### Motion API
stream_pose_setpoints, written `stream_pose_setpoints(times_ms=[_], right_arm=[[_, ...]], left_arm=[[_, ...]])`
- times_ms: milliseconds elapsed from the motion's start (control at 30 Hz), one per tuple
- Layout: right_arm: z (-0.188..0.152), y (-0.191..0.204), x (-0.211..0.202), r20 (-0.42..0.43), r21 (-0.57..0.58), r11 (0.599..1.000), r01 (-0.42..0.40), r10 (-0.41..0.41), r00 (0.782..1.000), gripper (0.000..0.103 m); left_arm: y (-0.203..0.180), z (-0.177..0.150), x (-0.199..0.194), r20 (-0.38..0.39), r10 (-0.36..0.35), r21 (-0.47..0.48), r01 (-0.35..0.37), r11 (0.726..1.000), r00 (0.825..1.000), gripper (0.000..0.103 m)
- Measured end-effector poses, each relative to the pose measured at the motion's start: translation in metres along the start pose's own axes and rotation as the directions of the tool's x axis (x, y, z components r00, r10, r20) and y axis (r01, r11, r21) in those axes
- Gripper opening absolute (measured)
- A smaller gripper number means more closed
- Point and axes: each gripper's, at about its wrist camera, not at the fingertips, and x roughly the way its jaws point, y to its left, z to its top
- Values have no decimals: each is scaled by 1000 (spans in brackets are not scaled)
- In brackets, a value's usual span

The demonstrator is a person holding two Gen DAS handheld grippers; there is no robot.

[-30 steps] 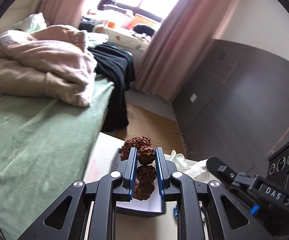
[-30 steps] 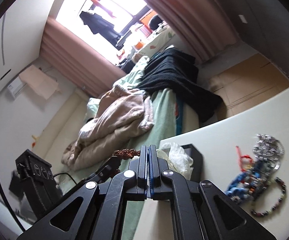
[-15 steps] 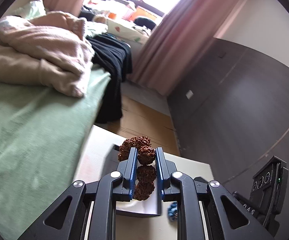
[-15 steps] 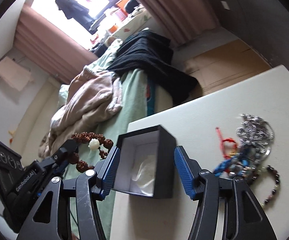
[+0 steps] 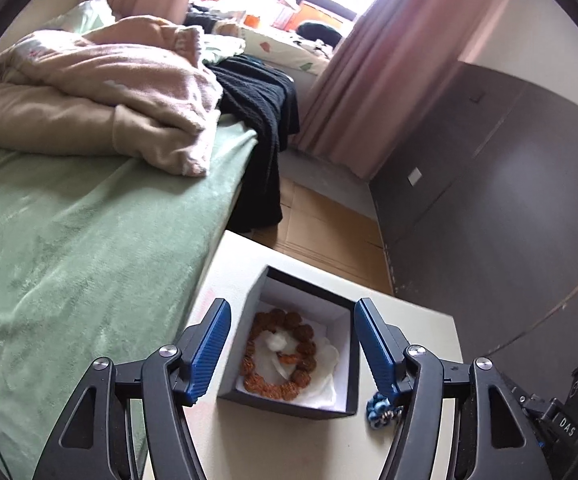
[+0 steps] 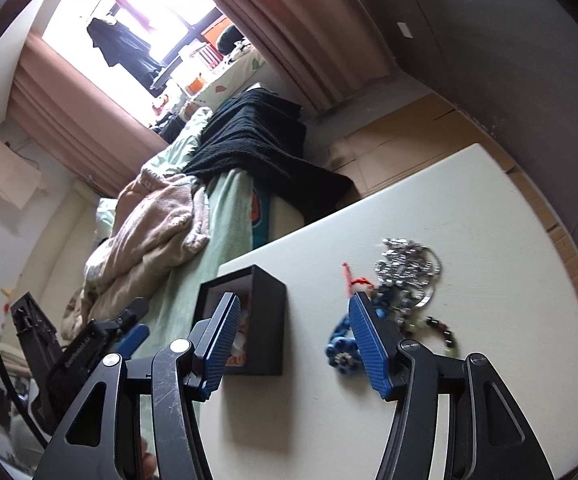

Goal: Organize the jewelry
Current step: 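Lower the left gripper onto the blue beaded bracelet and close on it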

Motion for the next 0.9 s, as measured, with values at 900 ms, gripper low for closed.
stream_pose_setpoints(times_ms=[900], right_arm=[[-7, -107, -34, -110, 268, 942, 204, -181, 977, 58]], left_arm=[[-128, -56, 52, -248, -66, 293, 139, 946, 967, 43]])
